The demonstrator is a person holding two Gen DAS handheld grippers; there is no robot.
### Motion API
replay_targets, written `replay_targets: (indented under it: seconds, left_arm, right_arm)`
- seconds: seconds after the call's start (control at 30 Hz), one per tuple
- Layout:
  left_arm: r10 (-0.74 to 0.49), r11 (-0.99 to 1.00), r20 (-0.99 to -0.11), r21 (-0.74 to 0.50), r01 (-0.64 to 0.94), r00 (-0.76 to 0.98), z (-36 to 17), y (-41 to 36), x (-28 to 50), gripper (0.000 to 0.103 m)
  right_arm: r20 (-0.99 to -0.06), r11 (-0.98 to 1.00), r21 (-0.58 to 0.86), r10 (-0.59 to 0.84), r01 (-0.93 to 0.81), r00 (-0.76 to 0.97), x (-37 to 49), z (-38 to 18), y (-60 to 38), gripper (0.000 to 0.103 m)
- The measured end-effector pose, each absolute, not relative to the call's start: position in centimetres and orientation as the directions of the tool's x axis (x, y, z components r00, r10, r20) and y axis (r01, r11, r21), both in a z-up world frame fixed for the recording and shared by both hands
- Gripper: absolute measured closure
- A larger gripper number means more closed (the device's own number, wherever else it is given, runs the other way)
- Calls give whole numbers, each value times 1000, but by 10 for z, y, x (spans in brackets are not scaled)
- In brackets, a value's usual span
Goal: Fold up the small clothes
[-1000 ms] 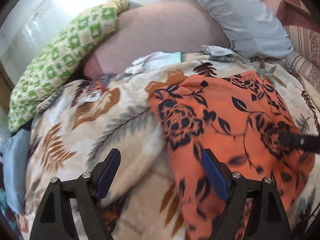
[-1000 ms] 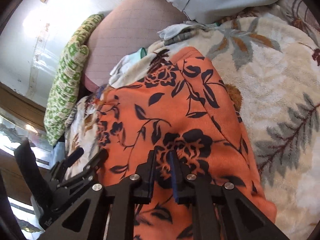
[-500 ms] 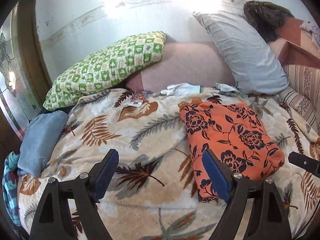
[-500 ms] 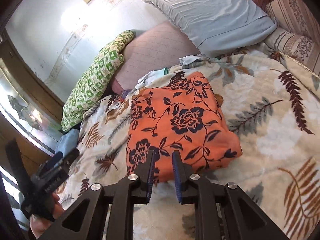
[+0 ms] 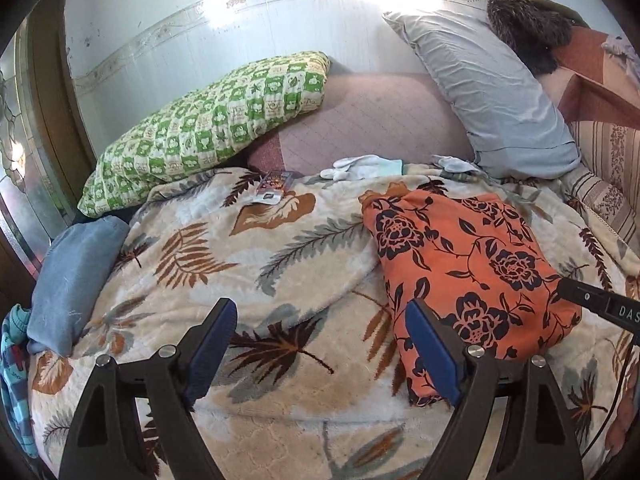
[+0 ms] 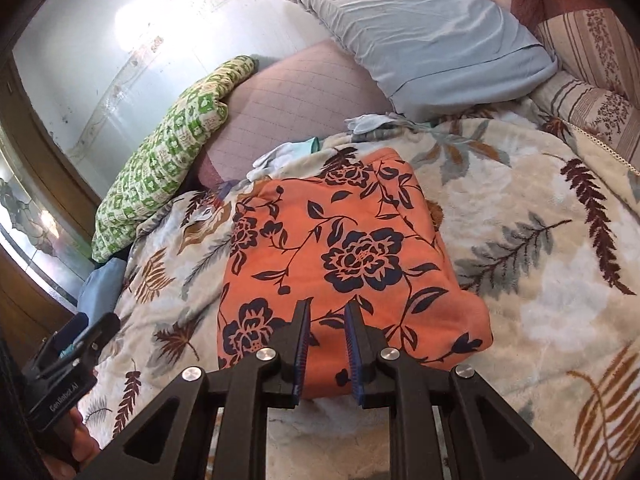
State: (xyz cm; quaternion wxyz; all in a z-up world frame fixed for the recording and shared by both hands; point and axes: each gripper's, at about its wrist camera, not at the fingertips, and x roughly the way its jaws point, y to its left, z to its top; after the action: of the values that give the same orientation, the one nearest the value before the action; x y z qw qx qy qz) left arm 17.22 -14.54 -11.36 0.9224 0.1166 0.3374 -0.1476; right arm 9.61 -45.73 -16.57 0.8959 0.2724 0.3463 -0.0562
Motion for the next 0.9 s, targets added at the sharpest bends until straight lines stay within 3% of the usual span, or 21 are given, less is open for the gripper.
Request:
replay_targets:
  seconds: [0.9]
  left_arm:
    - [-190,929,-677,110,353,711,-140,-144,187,17]
  right_arm:
    - [-648,840,453,81,297,758,105,-173,-465,83]
